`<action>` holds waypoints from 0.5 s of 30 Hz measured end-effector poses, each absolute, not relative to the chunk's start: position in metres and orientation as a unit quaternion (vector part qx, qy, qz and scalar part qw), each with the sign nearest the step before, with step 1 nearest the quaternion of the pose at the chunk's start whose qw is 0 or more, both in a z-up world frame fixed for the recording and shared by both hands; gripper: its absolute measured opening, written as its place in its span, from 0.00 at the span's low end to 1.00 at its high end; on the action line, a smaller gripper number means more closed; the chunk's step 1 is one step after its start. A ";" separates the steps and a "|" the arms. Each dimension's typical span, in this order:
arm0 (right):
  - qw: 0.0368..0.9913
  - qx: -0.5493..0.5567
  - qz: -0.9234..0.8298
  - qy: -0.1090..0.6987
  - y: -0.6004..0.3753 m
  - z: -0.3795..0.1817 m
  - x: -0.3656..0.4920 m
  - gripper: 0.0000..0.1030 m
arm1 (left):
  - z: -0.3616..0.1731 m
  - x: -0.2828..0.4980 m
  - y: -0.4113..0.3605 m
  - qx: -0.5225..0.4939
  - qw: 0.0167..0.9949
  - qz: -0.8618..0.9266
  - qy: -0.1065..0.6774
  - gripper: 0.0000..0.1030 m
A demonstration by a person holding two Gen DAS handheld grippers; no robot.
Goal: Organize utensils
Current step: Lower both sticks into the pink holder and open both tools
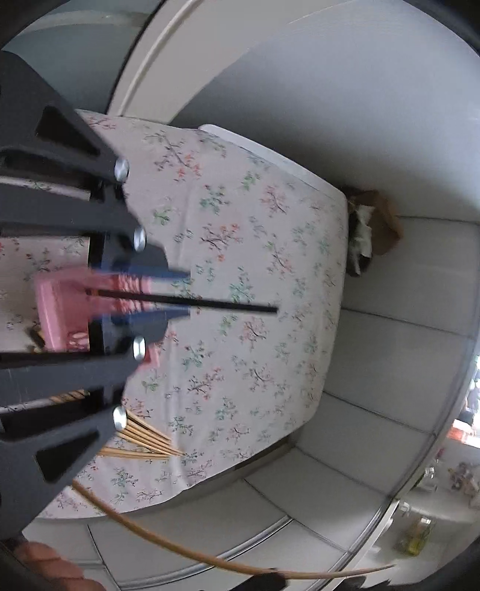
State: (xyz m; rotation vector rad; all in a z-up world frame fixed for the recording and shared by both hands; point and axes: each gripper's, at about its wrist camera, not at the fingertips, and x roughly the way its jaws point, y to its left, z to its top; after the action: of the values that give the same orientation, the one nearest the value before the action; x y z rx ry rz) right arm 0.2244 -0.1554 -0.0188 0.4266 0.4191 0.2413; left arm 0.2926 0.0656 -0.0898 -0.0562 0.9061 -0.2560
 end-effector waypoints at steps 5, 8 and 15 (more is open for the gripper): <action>0.951 0.203 0.133 0.191 -0.119 -0.018 0.239 0.07 | -0.056 0.279 0.100 -0.111 0.900 -0.136 0.399 0.40; 0.955 0.189 0.138 0.180 -0.103 -0.020 0.246 0.07 | -0.047 0.277 0.110 -0.136 0.900 -0.134 0.391 0.42; 0.963 0.119 0.143 0.194 -0.066 -0.047 0.259 0.07 | -0.033 0.276 0.129 -0.189 0.893 -0.117 0.390 0.55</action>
State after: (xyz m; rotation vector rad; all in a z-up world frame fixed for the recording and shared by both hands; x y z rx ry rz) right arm 0.2592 -0.0661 -0.0465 0.2400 0.3923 0.2887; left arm 0.2756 0.1285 -0.0326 -0.3931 0.8095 -0.2417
